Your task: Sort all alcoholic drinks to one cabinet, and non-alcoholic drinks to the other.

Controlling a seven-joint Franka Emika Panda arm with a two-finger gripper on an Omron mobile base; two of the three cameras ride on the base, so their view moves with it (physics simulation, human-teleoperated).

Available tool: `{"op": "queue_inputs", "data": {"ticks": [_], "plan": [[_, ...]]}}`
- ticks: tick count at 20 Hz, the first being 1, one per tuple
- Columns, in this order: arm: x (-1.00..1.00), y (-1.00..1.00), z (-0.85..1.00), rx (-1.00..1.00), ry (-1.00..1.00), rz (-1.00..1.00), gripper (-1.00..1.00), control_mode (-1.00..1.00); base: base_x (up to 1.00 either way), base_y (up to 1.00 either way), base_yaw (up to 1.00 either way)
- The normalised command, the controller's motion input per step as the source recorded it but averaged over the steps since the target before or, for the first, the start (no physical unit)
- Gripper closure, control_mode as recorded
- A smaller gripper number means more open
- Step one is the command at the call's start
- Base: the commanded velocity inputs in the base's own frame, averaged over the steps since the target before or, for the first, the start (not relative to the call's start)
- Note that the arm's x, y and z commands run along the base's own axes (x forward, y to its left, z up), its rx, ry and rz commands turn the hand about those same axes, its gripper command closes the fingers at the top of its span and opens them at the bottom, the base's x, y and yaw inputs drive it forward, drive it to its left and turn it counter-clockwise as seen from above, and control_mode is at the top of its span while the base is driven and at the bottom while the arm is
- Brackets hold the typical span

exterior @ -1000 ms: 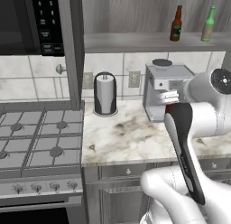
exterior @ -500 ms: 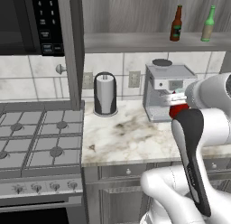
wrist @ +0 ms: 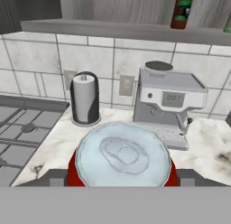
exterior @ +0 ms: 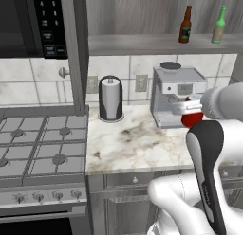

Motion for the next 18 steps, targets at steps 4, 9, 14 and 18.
{"op": "queue_inputs", "data": {"ticks": [4, 9, 14, 18], "plan": [[-0.14, 0.0, 0.01, 0.0, 0.0, 0.02, 1.0, -1.0, 0.0, 0.0, 0.0], [-0.12, 0.0, 0.0, 0.0, 0.0, 0.03, 1.0, -1.0, 0.0, 0.0, 0.0], [0.0, 0.0, 0.0, 0.0, 0.0, 0.01, 1.0, 1.0, -0.01, 0.0, 0.01], [0.0, 0.0, 0.0, 0.0, 0.0, 0.0, 1.0, 1.0, -0.28, 0.0, 0.0]]}}
